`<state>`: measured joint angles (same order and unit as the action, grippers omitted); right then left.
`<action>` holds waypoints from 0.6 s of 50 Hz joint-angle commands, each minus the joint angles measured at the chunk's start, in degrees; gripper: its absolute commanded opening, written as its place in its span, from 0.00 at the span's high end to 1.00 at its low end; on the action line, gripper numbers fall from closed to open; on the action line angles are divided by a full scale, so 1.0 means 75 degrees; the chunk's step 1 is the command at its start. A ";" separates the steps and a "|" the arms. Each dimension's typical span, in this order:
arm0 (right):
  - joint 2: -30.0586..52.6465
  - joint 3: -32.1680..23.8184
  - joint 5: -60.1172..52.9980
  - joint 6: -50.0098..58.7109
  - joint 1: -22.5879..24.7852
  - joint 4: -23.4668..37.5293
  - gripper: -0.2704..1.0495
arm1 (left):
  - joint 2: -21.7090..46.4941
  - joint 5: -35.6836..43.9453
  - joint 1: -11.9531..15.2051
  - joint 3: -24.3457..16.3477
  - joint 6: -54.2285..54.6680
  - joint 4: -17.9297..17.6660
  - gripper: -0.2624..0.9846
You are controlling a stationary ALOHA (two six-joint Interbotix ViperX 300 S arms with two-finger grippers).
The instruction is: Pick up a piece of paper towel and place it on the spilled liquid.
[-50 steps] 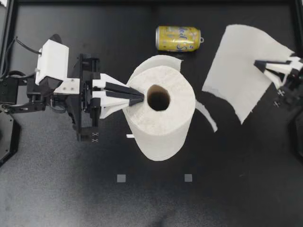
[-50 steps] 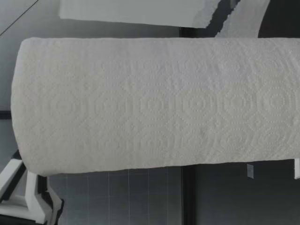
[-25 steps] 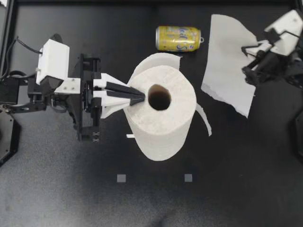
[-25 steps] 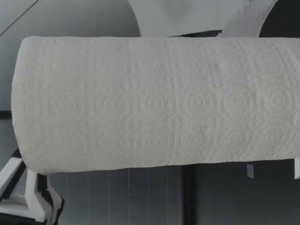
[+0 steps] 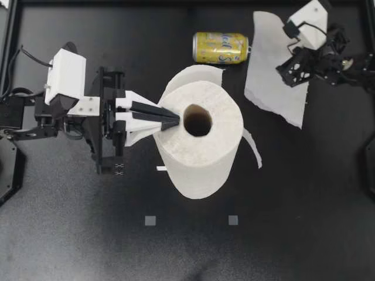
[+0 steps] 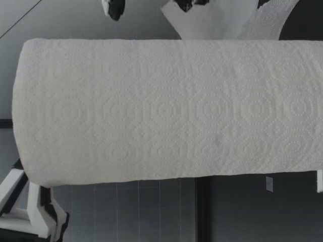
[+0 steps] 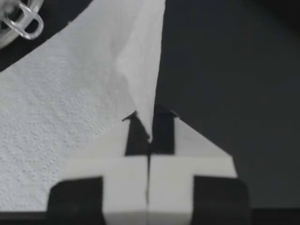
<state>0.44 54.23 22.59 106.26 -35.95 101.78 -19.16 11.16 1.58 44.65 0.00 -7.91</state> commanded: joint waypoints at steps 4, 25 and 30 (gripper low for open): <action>0.0152 -0.0316 0.0047 -0.0059 -0.0117 0.0035 0.91 | 0.0070 -0.0047 0.0070 0.0000 0.0012 0.0000 0.72; 0.0387 -0.0445 0.0070 -0.0059 -0.0258 -0.0012 0.65 | 0.0059 -0.0047 0.0070 -0.0059 0.0000 0.0000 0.72; 0.0457 -0.0551 0.0105 -0.0059 -0.0363 -0.0012 0.48 | 0.0059 -0.0035 0.0070 -0.0059 0.0000 0.0000 0.72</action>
<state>4.22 51.59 22.85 105.91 -37.62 101.69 -19.07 11.25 1.67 44.38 0.09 -7.82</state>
